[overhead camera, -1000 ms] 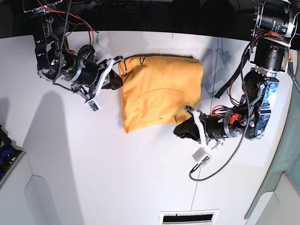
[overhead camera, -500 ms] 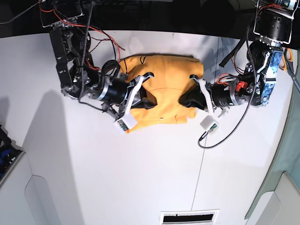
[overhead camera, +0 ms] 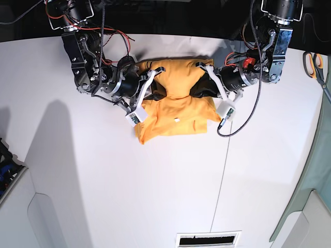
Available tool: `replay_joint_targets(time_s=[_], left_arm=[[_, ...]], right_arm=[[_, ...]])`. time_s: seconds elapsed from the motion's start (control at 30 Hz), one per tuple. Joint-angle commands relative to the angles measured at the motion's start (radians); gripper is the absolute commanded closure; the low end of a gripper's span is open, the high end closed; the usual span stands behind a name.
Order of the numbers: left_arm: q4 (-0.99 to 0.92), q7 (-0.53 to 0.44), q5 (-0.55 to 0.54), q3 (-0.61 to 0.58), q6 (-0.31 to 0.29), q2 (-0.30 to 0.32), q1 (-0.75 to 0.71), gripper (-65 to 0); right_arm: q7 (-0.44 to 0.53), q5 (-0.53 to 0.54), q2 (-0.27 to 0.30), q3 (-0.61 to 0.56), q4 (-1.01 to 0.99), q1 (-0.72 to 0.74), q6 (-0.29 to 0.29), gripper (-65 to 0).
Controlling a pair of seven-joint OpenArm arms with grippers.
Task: Layout the t-shirt on the table in an organized manner, then fold the t-shirt properly
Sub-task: 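Tuck the bundle's edges inward with both grippers toward each other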
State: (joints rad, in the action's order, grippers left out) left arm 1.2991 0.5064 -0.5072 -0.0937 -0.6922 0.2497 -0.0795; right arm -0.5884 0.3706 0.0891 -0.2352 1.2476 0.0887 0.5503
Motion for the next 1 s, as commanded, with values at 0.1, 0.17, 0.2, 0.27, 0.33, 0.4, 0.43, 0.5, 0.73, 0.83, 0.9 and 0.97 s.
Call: replay_joint_targets(time_s=[0.1,0.17,0.2,0.27,0.33,0.4,0.43,0.5,0.73,0.83,0.9,0.97], left_arm=[[0.035,0.074,-0.061,0.055,-0.006,0.003,0.054,-1.3],[0.063,0.113,-0.111,0.093,-0.006,0.005,0.066,-1.3],[0.076,0.121,-0.137,0.109,-0.006,0.010,0.069,-1.3],[0.085,0.123,-0.171,0.127,-0.006,0.024,0.078,-1.3],[0.085,0.122,-0.169,0.133,-0.006,0.036,0.082,-1.3],[0.082,0.122,-0.168,0.132,-0.006,0.039,0.080,-1.3],[0.079,0.118,-0.164,0.132,-0.006,0.038,0.079,-1.3],[0.060,0.095,-0.146,0.132,-0.006,0.035,0.079,-1.3],[-0.090,0.058,-0.109,0.132,-0.006,-0.009,0.079,-1.3],[-0.109,0.058,-0.109,0.132,-0.006,-0.031,0.079,-1.3],[-0.108,0.058,-0.110,0.132,-0.006,-0.035,0.083,-1.3],[-0.107,0.060,-0.109,0.132,-0.006,-0.032,0.092,-1.3]], right_arm=[[-0.022,0.023,0.005,0.002,0.106,0.008,-0.004,0.0],[-0.022,0.022,0.005,0.002,0.166,0.010,-0.004,0.0],[-0.024,0.021,0.005,0.002,0.190,0.014,-0.004,0.0],[-0.026,0.021,0.004,0.002,0.204,0.038,-0.005,0.0],[-0.026,0.003,0.005,0.002,0.203,0.068,-0.025,0.0],[-0.014,-0.055,0.005,0.002,0.195,0.094,-0.044,0.0],[-0.008,-0.080,0.005,0.002,0.180,0.109,-0.051,0.0],[0.008,-0.102,0.005,0.002,0.116,0.147,-0.053,0.0],[0.060,-0.110,0.008,0.004,-0.142,0.196,-0.053,0.0],[0.070,-0.110,0.008,0.009,-0.177,0.187,-0.054,0.0],[0.072,-0.109,0.008,0.011,-0.176,0.185,-0.053,0.0],[0.073,-0.109,0.008,0.011,-0.169,0.185,-0.053,0.0]])
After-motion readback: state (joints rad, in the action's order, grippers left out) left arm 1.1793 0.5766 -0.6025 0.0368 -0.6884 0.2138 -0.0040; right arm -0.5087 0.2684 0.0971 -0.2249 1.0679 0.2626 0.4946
